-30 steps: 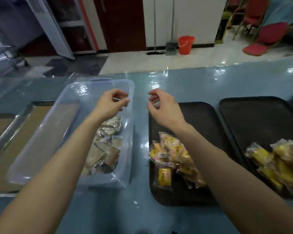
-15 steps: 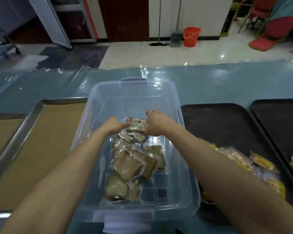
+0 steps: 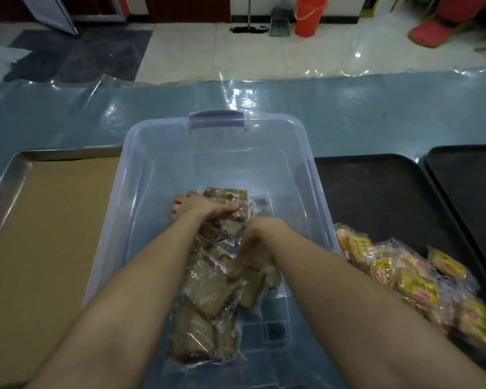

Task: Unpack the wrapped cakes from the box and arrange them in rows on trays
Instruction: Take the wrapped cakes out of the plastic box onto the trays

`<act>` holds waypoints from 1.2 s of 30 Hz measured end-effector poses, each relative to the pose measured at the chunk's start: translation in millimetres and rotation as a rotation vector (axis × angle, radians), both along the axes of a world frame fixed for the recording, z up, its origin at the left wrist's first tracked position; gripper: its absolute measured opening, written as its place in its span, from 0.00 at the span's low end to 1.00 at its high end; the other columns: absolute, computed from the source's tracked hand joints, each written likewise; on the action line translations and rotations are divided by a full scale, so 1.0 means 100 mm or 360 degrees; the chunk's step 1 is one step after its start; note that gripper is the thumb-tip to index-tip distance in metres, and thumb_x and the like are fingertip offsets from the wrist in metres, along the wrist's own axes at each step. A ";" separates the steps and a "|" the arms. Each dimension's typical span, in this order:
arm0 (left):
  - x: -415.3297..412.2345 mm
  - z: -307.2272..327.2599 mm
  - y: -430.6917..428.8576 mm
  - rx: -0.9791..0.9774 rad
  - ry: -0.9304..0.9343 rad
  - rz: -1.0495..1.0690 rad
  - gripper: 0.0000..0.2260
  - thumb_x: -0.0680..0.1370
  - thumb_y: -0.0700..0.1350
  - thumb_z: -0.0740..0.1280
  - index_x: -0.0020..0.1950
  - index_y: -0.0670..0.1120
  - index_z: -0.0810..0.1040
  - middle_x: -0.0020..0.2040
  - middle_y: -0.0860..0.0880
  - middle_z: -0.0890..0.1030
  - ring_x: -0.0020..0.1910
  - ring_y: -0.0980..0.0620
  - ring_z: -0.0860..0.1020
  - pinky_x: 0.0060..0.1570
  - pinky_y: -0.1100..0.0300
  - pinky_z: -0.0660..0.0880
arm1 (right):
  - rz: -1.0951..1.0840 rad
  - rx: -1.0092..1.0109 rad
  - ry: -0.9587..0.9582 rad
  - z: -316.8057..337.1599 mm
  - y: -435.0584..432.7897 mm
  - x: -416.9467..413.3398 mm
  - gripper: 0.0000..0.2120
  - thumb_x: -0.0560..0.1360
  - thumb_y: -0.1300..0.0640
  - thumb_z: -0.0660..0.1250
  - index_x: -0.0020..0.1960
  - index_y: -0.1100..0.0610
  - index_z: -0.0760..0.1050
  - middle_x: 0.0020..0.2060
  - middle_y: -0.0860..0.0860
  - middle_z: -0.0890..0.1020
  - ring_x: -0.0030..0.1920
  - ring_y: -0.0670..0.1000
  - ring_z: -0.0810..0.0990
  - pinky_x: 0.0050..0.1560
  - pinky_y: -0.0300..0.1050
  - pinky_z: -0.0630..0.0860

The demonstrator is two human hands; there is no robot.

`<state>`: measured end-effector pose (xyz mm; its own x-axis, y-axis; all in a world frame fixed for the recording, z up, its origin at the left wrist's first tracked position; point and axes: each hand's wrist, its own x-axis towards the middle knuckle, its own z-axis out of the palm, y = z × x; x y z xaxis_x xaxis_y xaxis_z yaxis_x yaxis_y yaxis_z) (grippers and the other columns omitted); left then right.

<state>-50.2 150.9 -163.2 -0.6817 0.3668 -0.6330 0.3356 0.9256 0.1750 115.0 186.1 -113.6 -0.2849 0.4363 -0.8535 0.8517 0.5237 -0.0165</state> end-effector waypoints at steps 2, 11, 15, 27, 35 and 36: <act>-0.02 -0.07 0.03 -0.0007 -0.0004 0.0051 0.82 0.34 0.85 0.72 0.83 0.48 0.60 0.82 0.38 0.64 0.80 0.35 0.66 0.77 0.40 0.69 | -0.0173 0.0015 -0.0030 -0.08 -0.14 0.01 0.76 0.55 0.29 0.86 0.87 0.57 0.46 0.85 0.58 0.57 0.83 0.65 0.60 0.79 0.65 0.65; -0.16 -0.09 -0.04 0.0197 -0.0228 -0.0083 0.76 0.33 0.79 0.80 0.76 0.45 0.75 0.72 0.44 0.80 0.67 0.40 0.81 0.67 0.44 0.80 | -0.0422 -0.0577 0.0007 -0.19 -0.40 -0.01 0.71 0.48 0.31 0.89 0.83 0.51 0.62 0.74 0.56 0.76 0.70 0.66 0.78 0.71 0.66 0.75; -0.16 0.13 -0.11 0.0363 -0.0309 -0.0068 0.64 0.42 0.69 0.88 0.72 0.41 0.77 0.65 0.43 0.83 0.58 0.41 0.84 0.62 0.46 0.83 | -0.0241 -0.0476 0.0008 -0.05 -0.61 0.02 0.49 0.72 0.36 0.79 0.83 0.56 0.62 0.78 0.57 0.70 0.76 0.64 0.71 0.78 0.62 0.68; -0.26 0.35 -0.15 0.0635 -0.0145 -0.0004 0.50 0.53 0.58 0.92 0.69 0.42 0.77 0.65 0.44 0.82 0.65 0.41 0.81 0.65 0.48 0.80 | -0.0193 -0.0303 0.0182 0.00 -0.89 -0.03 0.38 0.65 0.39 0.86 0.67 0.56 0.80 0.58 0.51 0.83 0.60 0.59 0.83 0.66 0.55 0.80; -0.25 0.73 -0.24 0.0911 0.0124 -0.0056 0.27 0.55 0.55 0.91 0.44 0.51 0.81 0.46 0.51 0.86 0.46 0.49 0.84 0.52 0.53 0.83 | -0.0246 -0.0545 0.0192 0.64 -0.80 0.07 0.27 0.83 0.52 0.72 0.77 0.64 0.72 0.74 0.60 0.76 0.74 0.63 0.75 0.64 0.52 0.74; -0.26 0.80 -0.27 0.0962 0.0154 -0.0043 0.28 0.54 0.55 0.91 0.46 0.51 0.83 0.46 0.51 0.86 0.47 0.49 0.85 0.53 0.51 0.84 | -0.0263 -0.0547 0.0217 0.72 -0.79 0.09 0.27 0.82 0.52 0.72 0.77 0.63 0.72 0.73 0.60 0.77 0.73 0.64 0.76 0.64 0.53 0.74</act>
